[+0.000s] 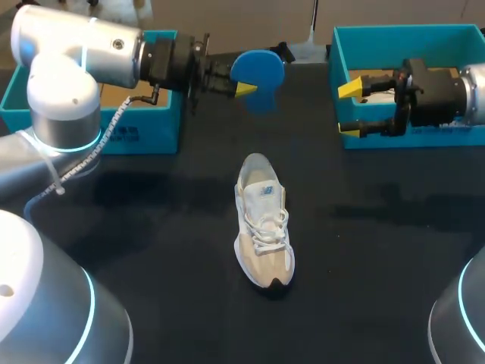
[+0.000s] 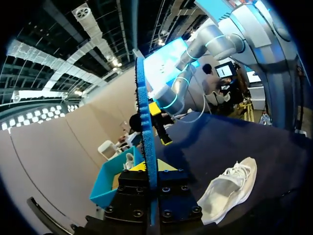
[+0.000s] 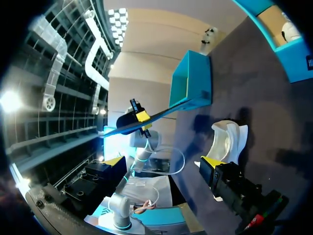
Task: Take the shoe out of the shoebox, open the shoe tongue, remove and reinsert the insole, then place the shoe into the shoebox
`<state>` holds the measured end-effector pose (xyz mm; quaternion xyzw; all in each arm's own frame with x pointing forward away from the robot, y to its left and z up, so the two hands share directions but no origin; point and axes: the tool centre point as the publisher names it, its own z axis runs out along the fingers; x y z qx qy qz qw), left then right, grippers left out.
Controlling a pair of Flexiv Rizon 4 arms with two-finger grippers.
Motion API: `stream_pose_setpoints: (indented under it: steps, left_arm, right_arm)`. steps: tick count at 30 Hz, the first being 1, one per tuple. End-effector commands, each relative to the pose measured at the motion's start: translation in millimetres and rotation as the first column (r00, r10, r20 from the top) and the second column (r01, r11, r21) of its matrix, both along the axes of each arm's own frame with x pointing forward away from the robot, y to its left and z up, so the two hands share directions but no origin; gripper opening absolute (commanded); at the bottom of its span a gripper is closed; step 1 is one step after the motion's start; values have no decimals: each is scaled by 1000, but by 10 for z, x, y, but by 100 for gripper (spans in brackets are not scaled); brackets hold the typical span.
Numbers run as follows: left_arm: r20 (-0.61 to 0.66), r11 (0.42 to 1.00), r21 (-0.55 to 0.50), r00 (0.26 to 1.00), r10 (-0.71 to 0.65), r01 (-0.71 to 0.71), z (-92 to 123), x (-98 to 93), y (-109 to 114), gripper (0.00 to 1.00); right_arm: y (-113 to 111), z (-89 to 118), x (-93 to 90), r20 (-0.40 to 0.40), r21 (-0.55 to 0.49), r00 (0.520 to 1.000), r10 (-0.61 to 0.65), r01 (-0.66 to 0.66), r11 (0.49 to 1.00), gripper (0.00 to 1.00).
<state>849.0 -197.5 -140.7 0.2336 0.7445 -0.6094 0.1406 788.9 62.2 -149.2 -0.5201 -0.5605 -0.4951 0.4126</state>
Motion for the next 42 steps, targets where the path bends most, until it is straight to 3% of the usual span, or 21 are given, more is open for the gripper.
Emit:
stream_pose_setpoints:
  steps: [1, 9, 11, 16, 18, 25, 30, 42]
  left_arm:
    - [2, 1000, 1, 1000, 5, -5, -2, -28, -2, 0]
    - [2, 1000, 1, 1000, 5, -5, -2, -28, -2, 0]
    - [30, 998, -37, 998, 54, -53, 8, 15, -11, 0]
    - [151, 989, -146, 988, 35, -13, 110, 26, -11, 0]
    - [258, 988, -153, 966, 18, 23, 124, 15, -14, 0]
    - [433, 989, -128, 901, -17, 80, 148, -13, -14, 0]
    - [581, 986, -124, 814, -19, 111, 189, -33, -19, 0]
    - [769, 990, -117, 638, 36, 85, 134, -54, -40, 0]
  right_arm:
    - [11, 1, -2, 0, -2, 1000, -2, 2, 1000, 100]
    - [11, 1, -2, 0, -2, 1000, -2, 2, 1000, 100]
    - [11, 1, -2, 0, -2, 1000, -2, 2, 1000, 100]
    - [11, 1, -2, 0, -2, 1000, -2, 2, 1000, 100]
    - [11, 1, -2, 0, -2, 1000, -2, 2, 1000, 100]
    - [11, 1, -2, 0, -2, 1000, -2, 2, 1000, 100]
    - [11, 1, -2, 0, -2, 1000, -2, 2, 1000, 100]
    - [11, 1, -2, 0, -2, 1000, -2, 2, 1000, 100]
